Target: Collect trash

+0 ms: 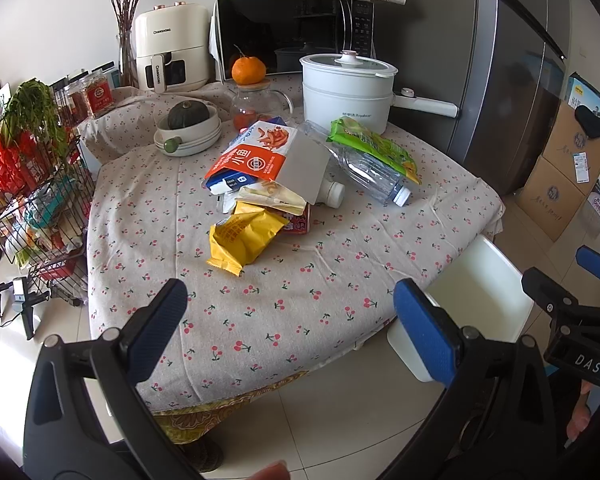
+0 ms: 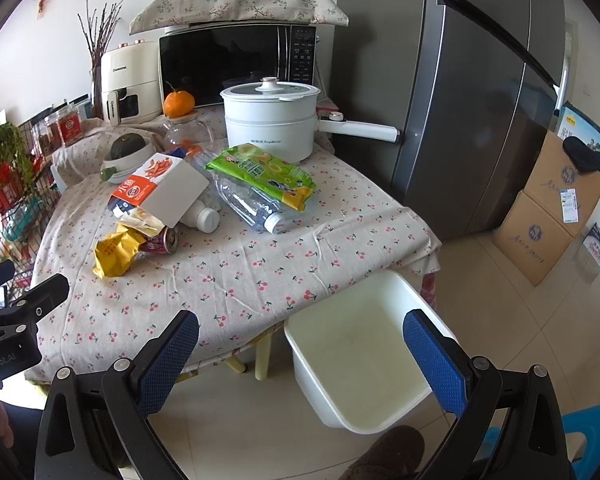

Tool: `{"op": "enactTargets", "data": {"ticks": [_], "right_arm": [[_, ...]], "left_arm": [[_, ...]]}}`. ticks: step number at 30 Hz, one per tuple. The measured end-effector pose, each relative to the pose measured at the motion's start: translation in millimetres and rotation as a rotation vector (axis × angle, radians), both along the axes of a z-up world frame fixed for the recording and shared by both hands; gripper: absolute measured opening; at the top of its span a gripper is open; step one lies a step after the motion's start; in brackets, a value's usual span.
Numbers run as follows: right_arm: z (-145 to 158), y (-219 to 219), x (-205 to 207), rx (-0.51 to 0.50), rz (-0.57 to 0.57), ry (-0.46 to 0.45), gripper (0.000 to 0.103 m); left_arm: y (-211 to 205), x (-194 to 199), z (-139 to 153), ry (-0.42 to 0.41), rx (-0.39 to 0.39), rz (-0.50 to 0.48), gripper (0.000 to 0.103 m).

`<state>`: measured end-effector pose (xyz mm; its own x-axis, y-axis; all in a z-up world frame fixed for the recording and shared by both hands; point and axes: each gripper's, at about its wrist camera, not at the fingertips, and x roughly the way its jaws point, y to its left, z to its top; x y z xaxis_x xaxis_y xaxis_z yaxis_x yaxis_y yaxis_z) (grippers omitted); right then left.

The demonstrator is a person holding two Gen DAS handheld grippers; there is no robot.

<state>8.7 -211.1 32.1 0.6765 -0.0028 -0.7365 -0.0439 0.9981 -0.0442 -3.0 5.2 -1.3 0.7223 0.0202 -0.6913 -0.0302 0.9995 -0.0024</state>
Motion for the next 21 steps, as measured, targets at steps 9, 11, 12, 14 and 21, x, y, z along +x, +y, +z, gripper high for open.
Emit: {"op": "enactTargets", "data": {"ticks": [9,11,12,14,21], "right_arm": [[-0.5,-0.1,-0.4,0.000,-0.001,0.000,0.103],[-0.9,-0.7,-0.5,0.000,-0.002,0.000,0.103],[-0.9,-1.2,-0.5,0.001,-0.002,0.000,0.103],[-0.9,-0.9,-0.3,-0.001,-0.003,0.000,0.103],[-1.8,-2.2,-0.3,-0.002,-0.003,0.001,0.103]], "left_arm": [[0.4,-0.1,-0.1,-0.001,0.002,-0.001,0.102],[1.9,-0.2,-0.2,-0.001,0.004,0.000,0.102],[3.1,-0.2,-0.2,0.000,0.004,0.001,0.102],[5.0,-0.4,0.5,0.000,0.004,0.003,0.102],[6.2,0.5,1.4,0.000,0.008,0.001,0.102]]}}
